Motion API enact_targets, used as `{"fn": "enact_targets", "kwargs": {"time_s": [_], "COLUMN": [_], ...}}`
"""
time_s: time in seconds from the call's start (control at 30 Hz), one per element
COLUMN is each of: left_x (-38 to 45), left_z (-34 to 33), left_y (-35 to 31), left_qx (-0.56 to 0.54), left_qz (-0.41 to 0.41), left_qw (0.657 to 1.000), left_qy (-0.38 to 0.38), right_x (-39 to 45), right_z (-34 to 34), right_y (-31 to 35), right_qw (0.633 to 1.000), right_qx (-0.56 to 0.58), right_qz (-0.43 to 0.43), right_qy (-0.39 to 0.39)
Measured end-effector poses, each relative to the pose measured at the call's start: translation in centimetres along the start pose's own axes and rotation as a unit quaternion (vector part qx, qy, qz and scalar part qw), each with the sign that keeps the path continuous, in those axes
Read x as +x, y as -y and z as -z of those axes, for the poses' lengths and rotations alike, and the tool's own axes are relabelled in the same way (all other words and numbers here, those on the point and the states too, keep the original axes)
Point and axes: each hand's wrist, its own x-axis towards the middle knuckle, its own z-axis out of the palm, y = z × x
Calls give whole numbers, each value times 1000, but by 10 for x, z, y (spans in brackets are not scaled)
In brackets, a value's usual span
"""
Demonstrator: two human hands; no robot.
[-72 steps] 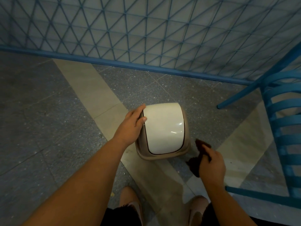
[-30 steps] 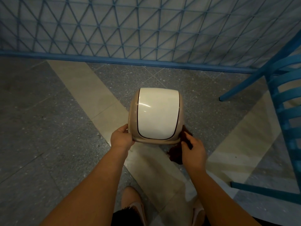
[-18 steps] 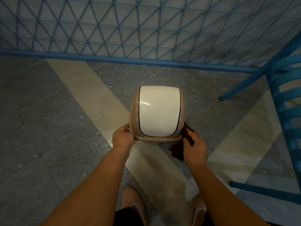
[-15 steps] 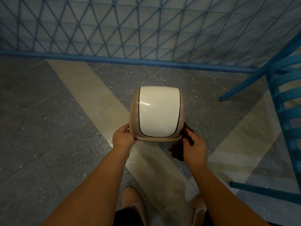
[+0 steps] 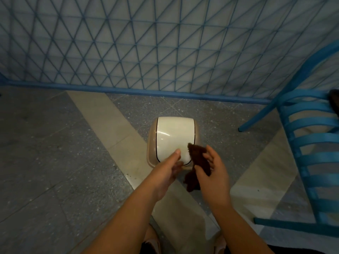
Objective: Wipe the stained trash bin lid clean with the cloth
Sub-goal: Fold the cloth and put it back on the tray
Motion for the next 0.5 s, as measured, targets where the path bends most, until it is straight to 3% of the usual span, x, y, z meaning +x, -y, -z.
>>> {"fn": "enact_targets", "kwargs": {"time_s": [0.1, 0.17, 0.27, 0.5], "left_x": [-25, -35, -47, -70], "left_z": [-27, -31, -31, -53], "left_y": [-9, -6, -5, -15], "left_qx": [-35, -35, -80, -75], "left_qz": [-72, -102, -100, -111], "left_qw": [996, 994, 991, 991], "left_qy": [39, 1, -30, -22], "right_x": [-14, -20, -26, -29], "right_z": [8, 19, 42, 63], "right_y": [18, 28, 40, 47], "right_qw": [995, 992, 994, 990], "right_qx": [-34, -19, 11, 52], "right_qz": [57, 59, 60, -28], "right_qy": [75, 110, 89, 130]}}
